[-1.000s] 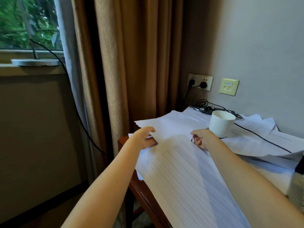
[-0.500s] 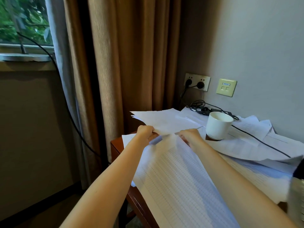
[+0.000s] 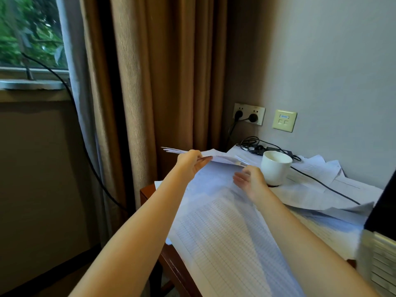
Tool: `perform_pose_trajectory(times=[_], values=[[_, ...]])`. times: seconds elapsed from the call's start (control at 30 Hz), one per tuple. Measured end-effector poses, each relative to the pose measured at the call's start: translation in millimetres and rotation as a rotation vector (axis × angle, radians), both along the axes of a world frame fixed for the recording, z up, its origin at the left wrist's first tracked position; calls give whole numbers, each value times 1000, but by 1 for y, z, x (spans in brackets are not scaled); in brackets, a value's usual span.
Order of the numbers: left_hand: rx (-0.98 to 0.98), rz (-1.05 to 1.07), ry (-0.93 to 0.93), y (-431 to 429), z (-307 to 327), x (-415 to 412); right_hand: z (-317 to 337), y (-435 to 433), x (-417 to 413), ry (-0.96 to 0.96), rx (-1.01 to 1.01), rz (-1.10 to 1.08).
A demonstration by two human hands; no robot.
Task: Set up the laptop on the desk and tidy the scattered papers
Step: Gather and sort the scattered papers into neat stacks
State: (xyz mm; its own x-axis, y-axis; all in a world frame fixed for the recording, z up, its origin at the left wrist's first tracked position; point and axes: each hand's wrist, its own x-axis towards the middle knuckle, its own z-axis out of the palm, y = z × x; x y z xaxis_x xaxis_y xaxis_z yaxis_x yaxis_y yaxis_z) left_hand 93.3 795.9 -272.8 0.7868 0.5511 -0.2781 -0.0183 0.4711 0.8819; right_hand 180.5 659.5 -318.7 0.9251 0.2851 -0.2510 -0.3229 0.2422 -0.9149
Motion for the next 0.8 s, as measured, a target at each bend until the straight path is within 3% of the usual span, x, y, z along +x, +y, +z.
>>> perform_pose_trajectory(times=[0.1,0.3,0.47,0.6,0.7,0.8], values=[[26,-127,25,-9,0,-19,11,-10,-6,122,212,108],[206,-370,125,-29,-14,-50,14,-21,-22,80,-124,207],[5,-259,-81,-13,-26,-67,14,-45,-36,40,-248,259],[-61,-242,-74,15,-30,-91,16,-72,-50,-5,-245,375],[47,-341,-3,21,-29,-100,13,-85,-51,-63,-241,422],[269,-274,11,3,-18,-97,13,-87,-52,-187,-237,325]])
